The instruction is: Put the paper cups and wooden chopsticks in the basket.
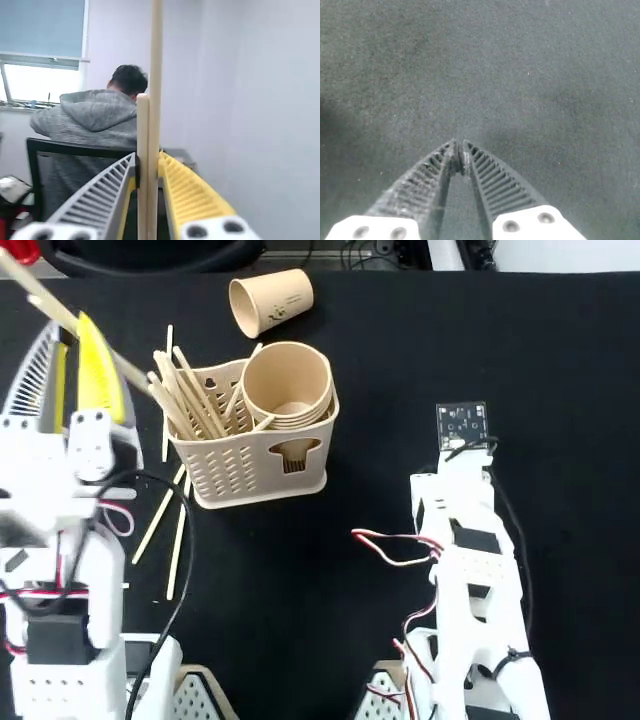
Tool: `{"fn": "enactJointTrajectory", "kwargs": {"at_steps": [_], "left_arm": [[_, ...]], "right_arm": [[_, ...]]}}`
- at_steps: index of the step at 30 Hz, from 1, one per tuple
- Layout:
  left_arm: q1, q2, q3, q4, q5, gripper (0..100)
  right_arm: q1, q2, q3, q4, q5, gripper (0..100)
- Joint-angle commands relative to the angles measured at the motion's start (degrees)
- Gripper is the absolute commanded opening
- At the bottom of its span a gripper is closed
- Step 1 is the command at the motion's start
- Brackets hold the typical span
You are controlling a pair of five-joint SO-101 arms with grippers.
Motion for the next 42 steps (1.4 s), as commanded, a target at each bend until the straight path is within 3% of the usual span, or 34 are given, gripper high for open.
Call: {"fn": "enactJointTrajectory", "kwargs": {"at_steps": [1, 4, 18, 22, 28, 34, 38, 42], "left_arm": [[0.48, 3.69, -8.57, 1.76, 12.66, 3], [1.63, 6.42, -8.84, 4.04, 16.70, 3], [2.95, 9.23, 6.02, -0.62, 13.71, 3], [3.12, 9.14, 5.85, 6.86, 7.91, 9], [3.12, 9.14, -0.22, 17.93, 10.02, 16], [2.07, 9.14, -10.77, 32.44, 7.65, 19], [-3.47, 9.93, -18.68, 43.08, 3.87, 19], [-13.49, 11.96, -21.14, 53.80, 0.88, 19]], "right_arm": [[-0.62, -1.80, -0.40, -1.05, 0.44, 1.3], [-0.62, -1.80, -0.40, -1.05, 0.44, 1.3], [-0.53, -1.80, -0.40, -1.05, 0.44, 1.3], [-0.53, -1.80, -0.48, -1.05, 0.44, 1.3], [-0.53, -1.80, -0.48, -1.05, 0.44, 1.3], [-0.53, -1.80, -0.48, -1.05, 0.44, 1.3], [-0.53, -1.80, -0.40, -1.05, 0.44, 1.3], [-0.53, -1.80, -0.40, -1.05, 0.44, 1.3]]}}
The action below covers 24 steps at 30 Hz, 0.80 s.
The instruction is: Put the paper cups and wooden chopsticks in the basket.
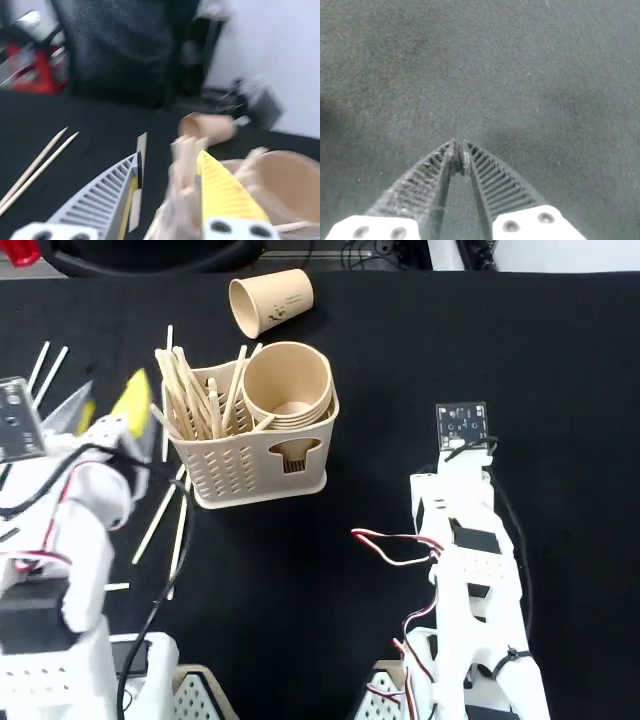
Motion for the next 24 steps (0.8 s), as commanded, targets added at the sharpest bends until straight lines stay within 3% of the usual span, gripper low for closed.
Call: {"fn": "enactJointTrajectory", "kwargs": {"at_steps": [1, 10, 16, 19, 24], "left_arm": [[-11.91, 2.64, -4.70, 10.55, -3.34, 19], [-41.89, 12.48, 5.76, 17.49, -9.23, 19], [-60.53, 19.52, 16.31, 7.38, -13.36, 19], [-64.92, 22.77, 20.79, 0.97, -13.89, 19], [-65.10, 31.21, 25.01, -10.29, -11.43, 19]], "right_arm": [[-0.53, -1.80, -0.40, -1.05, 0.44, 1.3], [-0.53, -1.80, -0.31, -1.05, 0.44, 1.3], [-0.62, -1.80, -0.31, -1.05, 0.44, 1.3], [-0.62, -1.80, -0.31, -1.05, 0.44, 1.3], [-0.62, -1.80, -0.22, -1.05, 0.44, 1.3]]}}
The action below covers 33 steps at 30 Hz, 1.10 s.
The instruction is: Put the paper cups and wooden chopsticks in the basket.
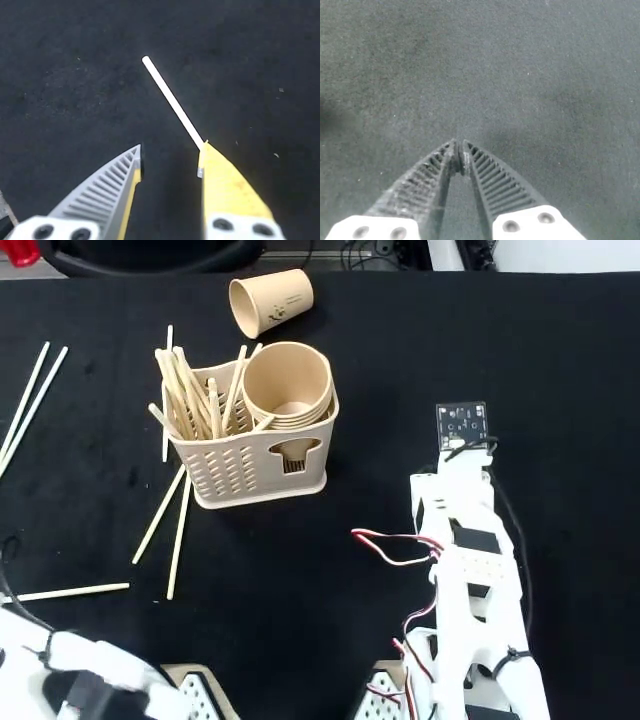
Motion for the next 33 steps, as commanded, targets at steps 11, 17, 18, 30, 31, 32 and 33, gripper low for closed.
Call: {"fn": "enactJointTrajectory", "kwargs": {"at_steps": [11, 17, 18, 30, 31, 32, 33], "left_arm": [[-0.84, 34.37, -13.05, -8.70, 9.93, 21], [-0.84, 44.84, -19.21, -8.70, 10.20, 21], [-0.84, 45.63, -19.65, -8.70, 10.20, 21], [1.63, 37.98, -21.85, -4.31, 10.20, 7], [2.24, 36.31, -22.20, -2.90, 10.11, 7], [2.95, 34.55, -22.46, -1.76, 10.11, 7], [3.65, 32.62, -22.81, -0.88, 10.11, 7]], "right_arm": [[-0.62, -1.71, -0.22, -1.05, 0.44, 1.3], [-0.62, -1.71, -0.22, -1.05, 0.44, 1.3], [-0.62, -1.71, -0.22, -1.05, 0.44, 1.3], [-0.62, -1.71, -0.22, -1.05, 0.44, 1.3], [-0.62, -1.71, -0.22, -1.05, 0.44, 1.3], [-0.62, -1.71, -0.22, -1.05, 0.44, 1.3], [-0.62, -1.71, -0.22, -1.05, 0.44, 1.3]]}}
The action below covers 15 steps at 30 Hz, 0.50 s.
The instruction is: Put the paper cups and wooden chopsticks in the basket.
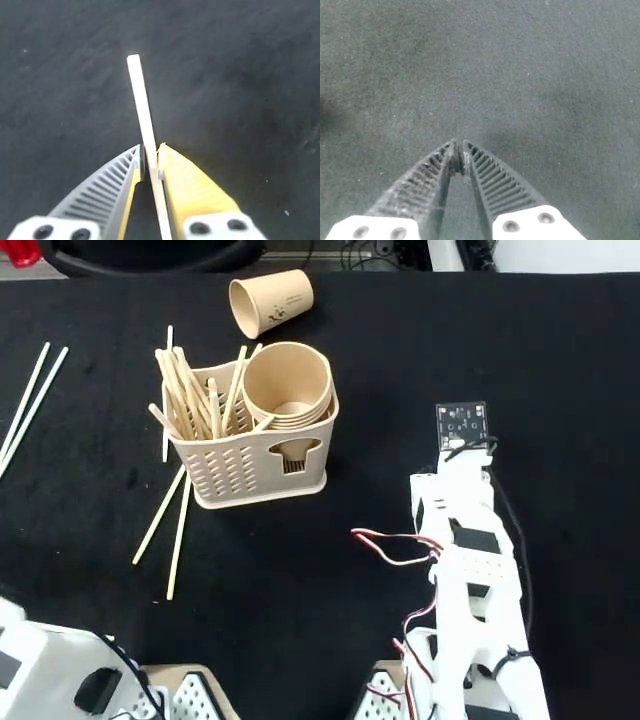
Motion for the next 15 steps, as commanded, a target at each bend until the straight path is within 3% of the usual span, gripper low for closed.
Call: {"fn": "enactJointTrajectory", "kwargs": {"at_steps": [1, 8, 11, 15], "left_arm": [[3.12, -9.05, -3.03, 4.48, 0.26, 7], [9.98, -19.78, -4.97, 5.98, 0.09, 7], [9.89, -20.31, -4.44, 9.32, -3.16, 8], [5.85, -20.31, -0.31, 11.87, -4.75, 19]], "right_arm": [[-0.62, -1.71, -0.22, -1.05, 0.44, 1.3], [-0.53, -1.71, -0.22, -1.05, 0.44, 1.3], [-0.53, -1.71, -0.22, -1.05, 0.44, 1.3], [-0.53, -1.71, -0.22, -1.05, 0.44, 1.3]]}}
